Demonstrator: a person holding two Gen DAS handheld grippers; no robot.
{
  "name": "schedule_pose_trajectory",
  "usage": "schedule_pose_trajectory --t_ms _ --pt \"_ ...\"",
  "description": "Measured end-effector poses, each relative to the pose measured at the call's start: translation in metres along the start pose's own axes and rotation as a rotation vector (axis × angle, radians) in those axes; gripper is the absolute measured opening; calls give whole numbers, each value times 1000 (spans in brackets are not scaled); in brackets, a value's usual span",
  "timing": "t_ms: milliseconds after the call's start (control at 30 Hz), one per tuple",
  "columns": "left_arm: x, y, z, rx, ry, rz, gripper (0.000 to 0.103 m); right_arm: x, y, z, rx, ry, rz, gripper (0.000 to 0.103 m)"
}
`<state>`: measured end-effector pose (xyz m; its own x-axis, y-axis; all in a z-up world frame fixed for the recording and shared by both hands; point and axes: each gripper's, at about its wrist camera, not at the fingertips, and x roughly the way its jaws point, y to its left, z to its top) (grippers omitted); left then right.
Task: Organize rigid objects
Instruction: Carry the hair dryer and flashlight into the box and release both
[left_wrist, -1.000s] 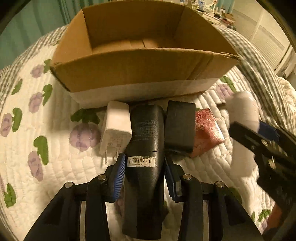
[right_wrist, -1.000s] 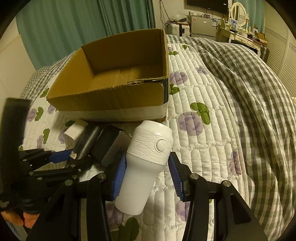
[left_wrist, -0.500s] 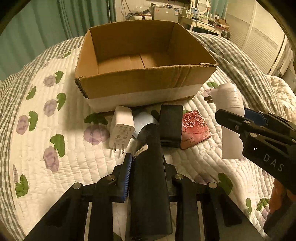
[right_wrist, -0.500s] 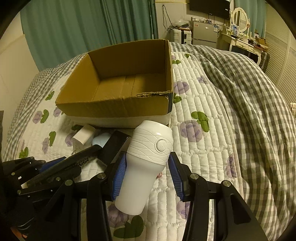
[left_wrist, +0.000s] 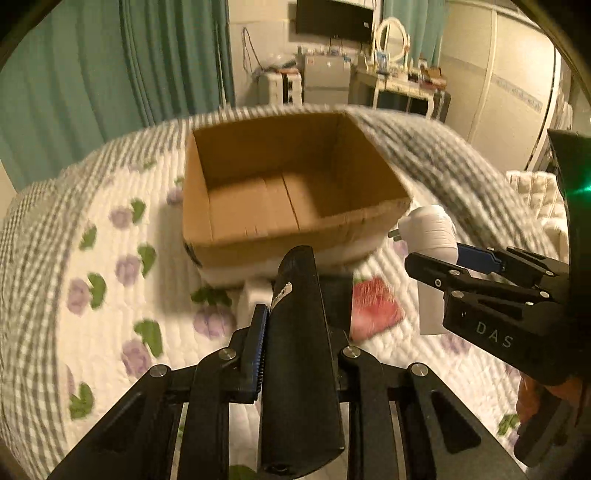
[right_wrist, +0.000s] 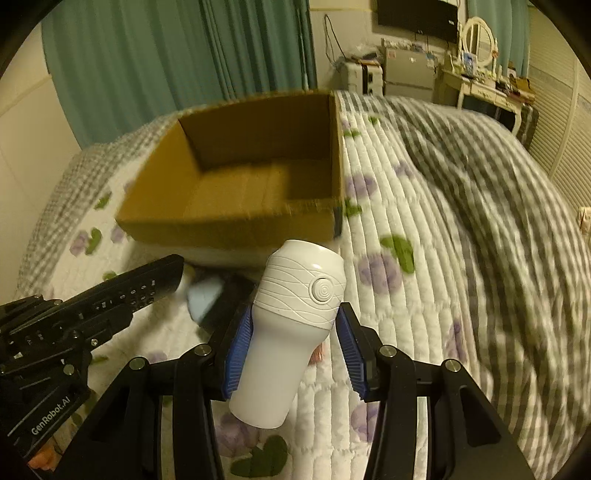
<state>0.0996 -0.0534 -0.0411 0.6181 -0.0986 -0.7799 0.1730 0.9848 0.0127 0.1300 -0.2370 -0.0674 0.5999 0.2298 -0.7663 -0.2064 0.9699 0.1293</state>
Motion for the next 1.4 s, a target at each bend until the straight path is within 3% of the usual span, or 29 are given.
schedule_pose_trajectory --t_ms 233,467,667,967,1033,1100,1133,1200,1400 --pt "-17 11 61 -29 -112 -2 22 -27 9 73 -55 -126 4 45" --pt "16 19 114 -40 -137 4 22 -8 14 134 -110 -158 2 45" --pt "70 31 127 -70 -92 18 22 41 20 155 -162 -104 11 45" --pt "130 41 111 -84 -6 45 22 100 14 149 -173 -64 4 46" --pt "132 39 109 -75 -1 47 26 99 10 149 -148 -87 14 46" --pt "129 36 107 -58 12 49 33 92 3 152 -122 -105 28 65" --pt "125 34 107 -57 8 50 48 87 -1 155 -112 -109 33 66" --pt "107 31 105 -67 -28 46 64 75 -6 157 -105 -125 1 67" --pt "49 25 105 -78 -95 57 68 16 -11 156 -113 -158 -54 67"
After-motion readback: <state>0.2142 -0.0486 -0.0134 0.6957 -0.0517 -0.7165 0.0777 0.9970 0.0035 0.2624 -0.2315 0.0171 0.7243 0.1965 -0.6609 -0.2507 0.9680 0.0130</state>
